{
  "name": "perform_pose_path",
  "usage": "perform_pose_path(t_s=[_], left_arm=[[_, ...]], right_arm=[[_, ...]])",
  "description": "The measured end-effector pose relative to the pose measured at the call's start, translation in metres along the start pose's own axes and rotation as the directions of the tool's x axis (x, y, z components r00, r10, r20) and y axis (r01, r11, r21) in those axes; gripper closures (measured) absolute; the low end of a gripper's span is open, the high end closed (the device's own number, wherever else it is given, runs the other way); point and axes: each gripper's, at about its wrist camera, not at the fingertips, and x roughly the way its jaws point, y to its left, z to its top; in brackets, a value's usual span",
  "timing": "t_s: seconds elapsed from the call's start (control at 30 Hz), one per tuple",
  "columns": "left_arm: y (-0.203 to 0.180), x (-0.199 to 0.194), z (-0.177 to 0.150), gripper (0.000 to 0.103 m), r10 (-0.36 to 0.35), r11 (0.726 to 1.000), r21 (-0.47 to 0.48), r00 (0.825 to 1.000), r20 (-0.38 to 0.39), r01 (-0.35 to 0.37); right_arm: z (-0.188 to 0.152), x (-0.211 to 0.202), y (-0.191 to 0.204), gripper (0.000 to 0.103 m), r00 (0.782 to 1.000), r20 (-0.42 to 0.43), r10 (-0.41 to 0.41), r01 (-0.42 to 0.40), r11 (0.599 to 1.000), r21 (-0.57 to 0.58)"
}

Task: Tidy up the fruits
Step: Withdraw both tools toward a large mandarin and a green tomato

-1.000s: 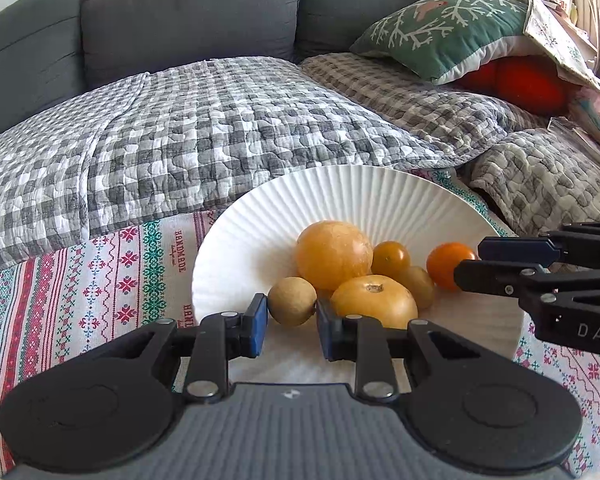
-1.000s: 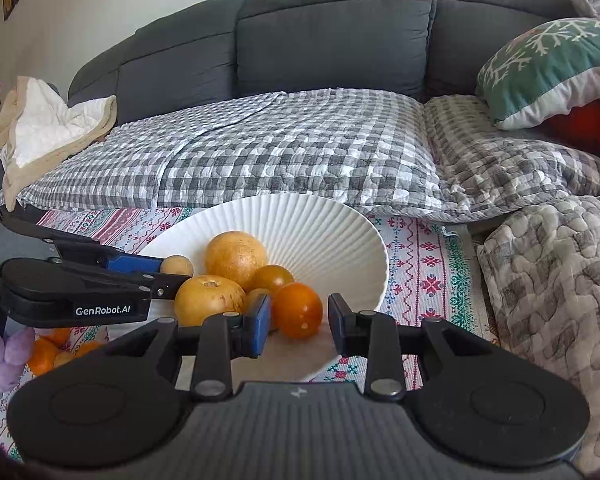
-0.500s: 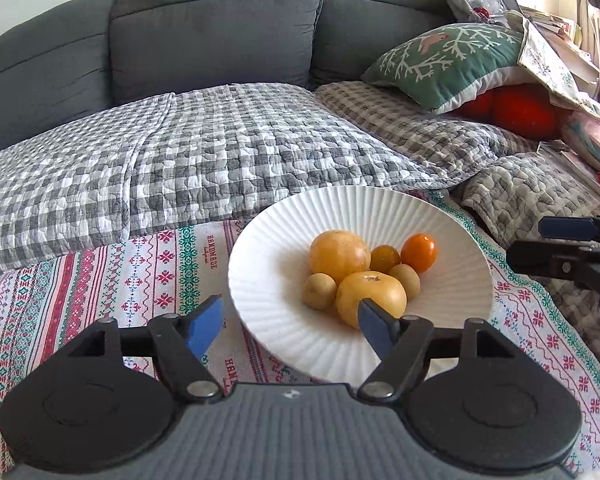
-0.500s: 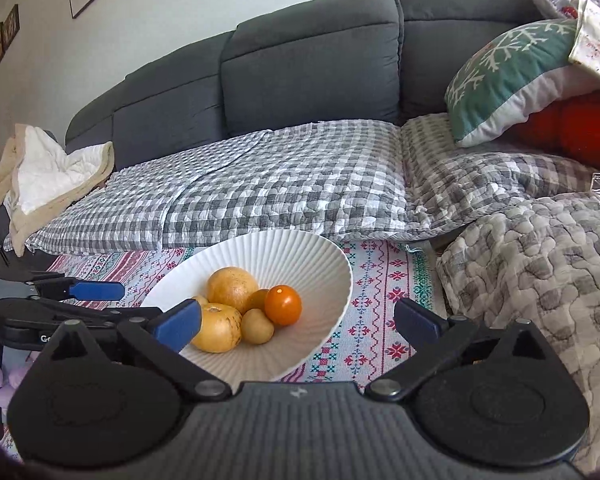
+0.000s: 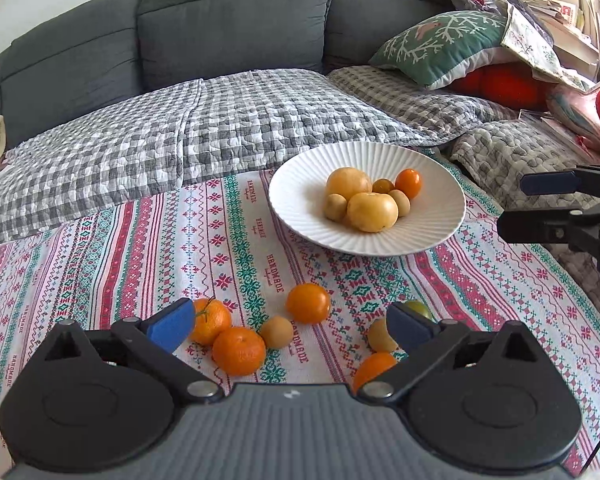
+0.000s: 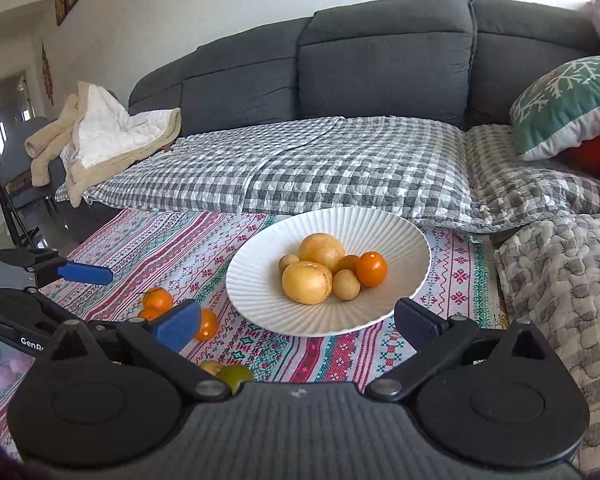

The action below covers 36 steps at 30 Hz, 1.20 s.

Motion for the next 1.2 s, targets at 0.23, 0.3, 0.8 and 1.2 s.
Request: perform_pose_path(t_s=[0.23, 0.3, 0.8, 1.2], left_arm=[[0.014, 0.006, -0.032, 0.008, -0.012, 1.000, 0.004, 1.000, 0.011, 0.012], [0.020, 0.015, -0.039, 0.008, -0.026, 1.000, -0.017, 1.000, -0.012, 0.025], [0.026, 0.044, -0.055, 0.019, 0.007, 0.998, -0.066, 1.000, 0.008, -0.007], [0.025, 0.050, -0.048, 0.055, 0.007, 0.997, -0.073, 1.000, 0.022, -0.005]], right_arm=[[-0.021, 0.000, 0.021, 0.000, 0.997, -0.080, 0.013, -0.019, 0.997, -0.068], [-0.029, 0.003, 0.024, 0.000, 0.995, -0.103, 0.011, -0.021, 0.996, -0.092], [-0.066, 0.040, 0.039, 0.005, 0.978, -0.210, 0.020, -0.057, 0.984, -0.171], [-0.055, 0.052, 0.037, 0.040, 0.984, -0.179, 0.022, -0.047, 0.990, -0.135]])
